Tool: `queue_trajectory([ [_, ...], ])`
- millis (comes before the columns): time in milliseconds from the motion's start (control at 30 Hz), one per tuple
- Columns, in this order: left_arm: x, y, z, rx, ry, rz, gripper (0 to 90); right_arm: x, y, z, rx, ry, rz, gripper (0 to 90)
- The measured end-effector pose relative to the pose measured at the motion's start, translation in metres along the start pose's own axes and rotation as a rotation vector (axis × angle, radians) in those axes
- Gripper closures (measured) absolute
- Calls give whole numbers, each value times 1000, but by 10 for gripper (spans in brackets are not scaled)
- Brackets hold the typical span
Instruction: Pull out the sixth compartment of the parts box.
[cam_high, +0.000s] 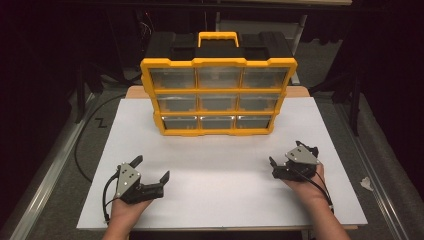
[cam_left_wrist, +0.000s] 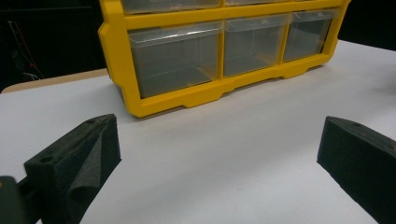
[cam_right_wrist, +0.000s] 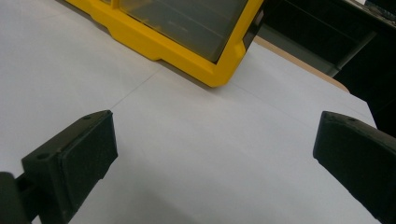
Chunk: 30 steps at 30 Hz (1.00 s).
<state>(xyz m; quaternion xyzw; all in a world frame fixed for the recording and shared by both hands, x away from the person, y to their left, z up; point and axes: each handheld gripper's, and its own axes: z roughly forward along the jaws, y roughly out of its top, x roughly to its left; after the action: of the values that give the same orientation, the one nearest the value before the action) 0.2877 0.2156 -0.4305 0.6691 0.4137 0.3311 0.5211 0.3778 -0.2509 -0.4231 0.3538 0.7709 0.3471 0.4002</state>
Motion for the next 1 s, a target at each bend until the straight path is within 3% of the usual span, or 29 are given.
queue_trajectory([
  [333,-2,1,-2,-7,0,-4,2,6,-1,0,25,-18,-75,11],
  [433,-1,0,-1,-6,-2,-3,2,10,0,-1,32,-34,-131,11],
  [633,-1,0,0,-3,-4,1,2,15,1,0,46,-50,-185,11],
  [667,-1,0,0,-3,-4,0,2,16,1,1,49,-62,-220,11],
  [733,-1,0,0,-3,-4,0,2,17,2,0,51,-64,-233,11],
  [867,-1,0,-1,-10,-4,-2,2,23,3,-2,61,-81,-309,11],
  [933,-1,0,-1,-10,-4,-2,2,25,3,-2,67,-81,-303,11],
  [1000,-2,0,-1,-11,-5,-1,2,28,5,-3,66,-87,-347,10],
])
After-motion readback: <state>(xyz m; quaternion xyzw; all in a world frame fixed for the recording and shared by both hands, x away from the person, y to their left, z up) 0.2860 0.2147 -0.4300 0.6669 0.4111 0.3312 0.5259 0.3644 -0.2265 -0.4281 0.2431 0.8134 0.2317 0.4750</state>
